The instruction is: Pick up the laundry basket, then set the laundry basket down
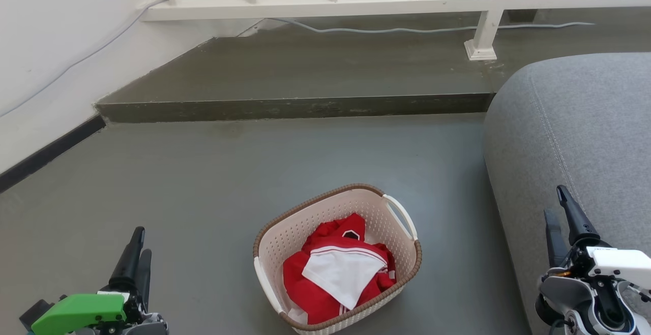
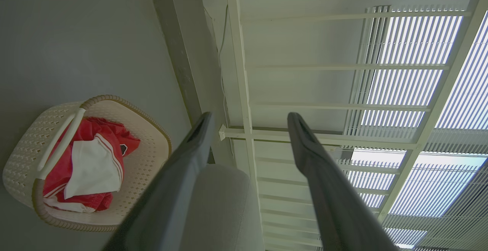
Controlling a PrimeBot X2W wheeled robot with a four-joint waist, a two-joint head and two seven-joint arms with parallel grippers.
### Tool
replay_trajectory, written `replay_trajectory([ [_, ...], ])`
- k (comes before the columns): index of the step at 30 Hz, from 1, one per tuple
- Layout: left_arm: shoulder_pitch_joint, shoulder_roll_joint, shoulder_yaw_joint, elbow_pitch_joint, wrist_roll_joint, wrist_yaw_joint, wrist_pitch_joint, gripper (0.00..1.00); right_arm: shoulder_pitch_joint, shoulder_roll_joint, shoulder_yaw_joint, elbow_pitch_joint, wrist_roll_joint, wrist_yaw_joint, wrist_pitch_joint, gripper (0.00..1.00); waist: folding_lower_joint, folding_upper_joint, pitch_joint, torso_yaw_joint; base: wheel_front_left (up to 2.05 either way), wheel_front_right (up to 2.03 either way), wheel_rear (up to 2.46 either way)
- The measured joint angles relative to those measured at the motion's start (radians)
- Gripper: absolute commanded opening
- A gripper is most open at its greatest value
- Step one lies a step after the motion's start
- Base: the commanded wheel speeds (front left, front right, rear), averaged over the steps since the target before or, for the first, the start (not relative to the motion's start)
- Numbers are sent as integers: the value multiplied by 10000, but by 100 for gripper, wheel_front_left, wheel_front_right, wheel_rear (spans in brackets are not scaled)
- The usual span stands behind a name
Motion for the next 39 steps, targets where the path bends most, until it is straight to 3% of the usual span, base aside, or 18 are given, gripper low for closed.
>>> replay_trajectory([
  [16,-48,94,-445,-268,976,-2,-554,100,0,-224,240,-151,-1047,2,-546,100,0,0,-36,46,0,0,0],
  [27,-311,558,-1001,-466,2801,-2,-1020,100,-10,-746,732,-318,-2978,-13,-1041,100,0,0,-83,111,0,0,0],
  [39,-517,840,-1593,-784,4842,253,-1430,100,-98,-1085,1398,-610,-5302,-449,-1407,100,0,0,-144,158,0,0,0],
])
